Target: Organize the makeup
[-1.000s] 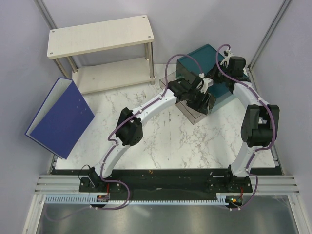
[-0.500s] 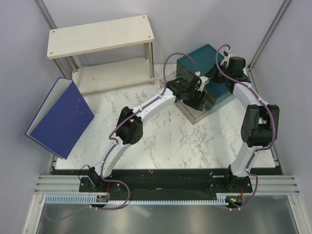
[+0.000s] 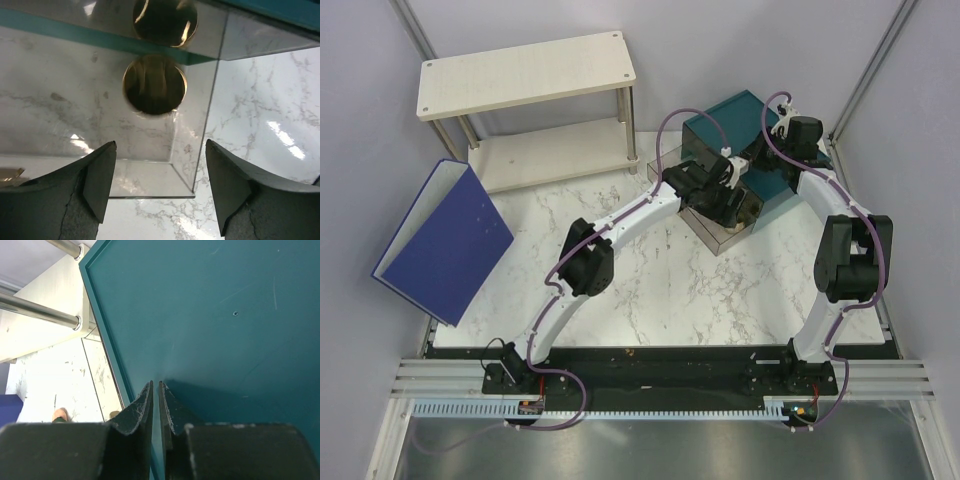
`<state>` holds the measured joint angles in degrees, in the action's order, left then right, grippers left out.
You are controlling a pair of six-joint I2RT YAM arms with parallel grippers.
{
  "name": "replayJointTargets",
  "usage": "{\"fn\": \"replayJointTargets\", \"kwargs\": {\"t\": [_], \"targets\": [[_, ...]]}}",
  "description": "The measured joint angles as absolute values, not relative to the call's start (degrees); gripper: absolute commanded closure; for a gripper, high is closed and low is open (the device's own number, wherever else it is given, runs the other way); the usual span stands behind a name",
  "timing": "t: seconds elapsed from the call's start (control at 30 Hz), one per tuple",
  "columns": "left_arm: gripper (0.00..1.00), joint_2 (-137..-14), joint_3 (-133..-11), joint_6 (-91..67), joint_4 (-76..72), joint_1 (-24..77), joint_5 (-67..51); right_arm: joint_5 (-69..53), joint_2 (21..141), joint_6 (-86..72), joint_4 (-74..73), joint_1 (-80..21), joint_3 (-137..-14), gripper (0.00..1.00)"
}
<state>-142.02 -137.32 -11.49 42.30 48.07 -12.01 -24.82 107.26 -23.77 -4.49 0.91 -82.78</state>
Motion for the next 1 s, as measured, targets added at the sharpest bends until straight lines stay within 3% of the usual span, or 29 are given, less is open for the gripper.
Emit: {"fn": "replayJointTargets", "kwargs": {"t": [0.17,0.37,0.57,0.67,0.7,1.0], "targets": [[0.18,-135.9,-129.1,-9.5,42.0,47.3,-7.0,-24.8,107.2,-23.8,-4.5,0.9,-82.7,0.82],[0.19,-117.4,-106.8,-9.8,41.2,39.7,-3.6,-24.8,107.1,-23.8,-4.5,0.8,-82.6,0.82],[0.31,-108.7,-92.2,-11.2,41.0,26.2,-0.9,-24.8,107.1,-23.8,-4.5,0.8,-82.6,0.82],[0.50,-109.6,-89.6,-11.8,41.8,24.2,-0.1,-24.9,107.1,-23.8,-4.5,0.9,-82.6,0.82],[0.64,-110.2,-89.6,-12.1,42.5,24.3,-0.1,-24.9,107.1,-23.8,-4.5,0.9,-82.6,0.82],[0.61,-114.6,-89.6,-15.0,44.5,25.0,0.0,-25.0,107.1,-23.8,-4.6,0.9,-82.6,0.82]]}}
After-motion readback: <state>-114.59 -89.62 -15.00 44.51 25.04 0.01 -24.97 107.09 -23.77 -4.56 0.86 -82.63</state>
